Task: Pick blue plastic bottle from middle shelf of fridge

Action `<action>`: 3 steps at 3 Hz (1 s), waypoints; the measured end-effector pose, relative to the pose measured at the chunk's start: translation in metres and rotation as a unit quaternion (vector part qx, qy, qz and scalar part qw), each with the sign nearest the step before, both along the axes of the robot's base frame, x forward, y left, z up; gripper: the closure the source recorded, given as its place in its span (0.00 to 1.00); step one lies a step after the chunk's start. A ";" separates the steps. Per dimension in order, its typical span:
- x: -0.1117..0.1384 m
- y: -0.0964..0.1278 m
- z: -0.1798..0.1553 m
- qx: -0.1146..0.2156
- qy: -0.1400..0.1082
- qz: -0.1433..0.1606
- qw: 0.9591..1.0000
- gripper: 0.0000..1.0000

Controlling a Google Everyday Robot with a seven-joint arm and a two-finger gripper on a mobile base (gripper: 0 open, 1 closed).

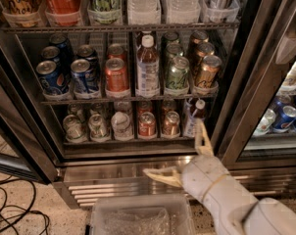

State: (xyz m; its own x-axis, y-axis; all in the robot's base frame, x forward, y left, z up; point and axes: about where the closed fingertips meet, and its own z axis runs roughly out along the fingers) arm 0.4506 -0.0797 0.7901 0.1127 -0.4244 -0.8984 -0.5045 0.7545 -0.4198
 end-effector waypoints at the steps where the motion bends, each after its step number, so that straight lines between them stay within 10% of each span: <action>1: 0.008 0.076 0.027 0.003 -0.045 0.048 0.998 0.00; 3: 0.031 0.164 0.060 0.039 -0.096 0.057 0.993 0.00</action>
Offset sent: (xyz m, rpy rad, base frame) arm 0.0407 0.2001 0.0632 0.0461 -0.2256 0.1517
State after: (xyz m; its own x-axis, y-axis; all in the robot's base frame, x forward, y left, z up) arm 0.4819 0.0840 0.8498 0.3291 -0.3290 -0.8851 -0.5049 0.7308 -0.4594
